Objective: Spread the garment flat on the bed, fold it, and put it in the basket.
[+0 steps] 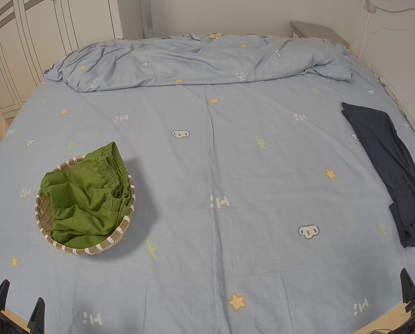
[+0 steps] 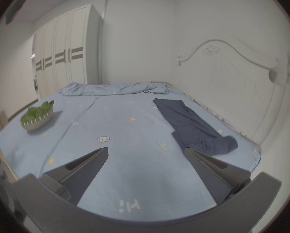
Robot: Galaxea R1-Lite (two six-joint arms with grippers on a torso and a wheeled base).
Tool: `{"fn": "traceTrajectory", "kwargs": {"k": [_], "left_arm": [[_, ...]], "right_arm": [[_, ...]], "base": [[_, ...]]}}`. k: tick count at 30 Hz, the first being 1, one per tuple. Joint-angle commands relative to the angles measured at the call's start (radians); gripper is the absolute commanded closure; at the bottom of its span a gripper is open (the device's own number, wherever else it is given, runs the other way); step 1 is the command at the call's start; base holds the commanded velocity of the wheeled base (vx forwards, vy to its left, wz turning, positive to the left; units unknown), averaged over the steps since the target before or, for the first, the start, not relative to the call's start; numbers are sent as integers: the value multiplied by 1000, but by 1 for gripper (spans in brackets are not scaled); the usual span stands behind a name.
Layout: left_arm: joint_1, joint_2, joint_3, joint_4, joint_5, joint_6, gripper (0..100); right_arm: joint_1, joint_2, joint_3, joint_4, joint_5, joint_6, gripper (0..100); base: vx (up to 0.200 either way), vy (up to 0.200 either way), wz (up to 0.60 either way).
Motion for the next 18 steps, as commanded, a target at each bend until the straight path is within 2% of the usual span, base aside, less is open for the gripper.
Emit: {"fn": "traceTrajectory", "kwargs": {"k": [1,6,8,9,10,15,17,18], "left_arm": [[1,-9,11,-5,6,-4,0],[1,-9,11,-5,4,-1,0],[1,-9,11,-4,4,-1,0],[1,-9,11,-4,4,-1,0],[1,-9,11,-5,4,-1,0],[1,-9,11,-5,4,-1,0],[1,-9,11,-5,4,-1,0],[1,-9,11,-4,4,-1,0]], "right_arm": [[-2,1,15,7,-13,84,0],[0,1,16,13,45,29,0],[0,1,16,11,142,-51,0],[0,1,16,11,159,-66,0],[0,1,16,13,200,-118,0],[-2,-2,4,48,169,-72,0],[-2,-1,7,37,36,41,0],[-2,-1,8,33,5,92,0]], "base": [[0,0,0],[0,0,0],[0,0,0],[0,0,0],[0,0,0],[0,0,0],[0,0,0],[0,0,0]]}}
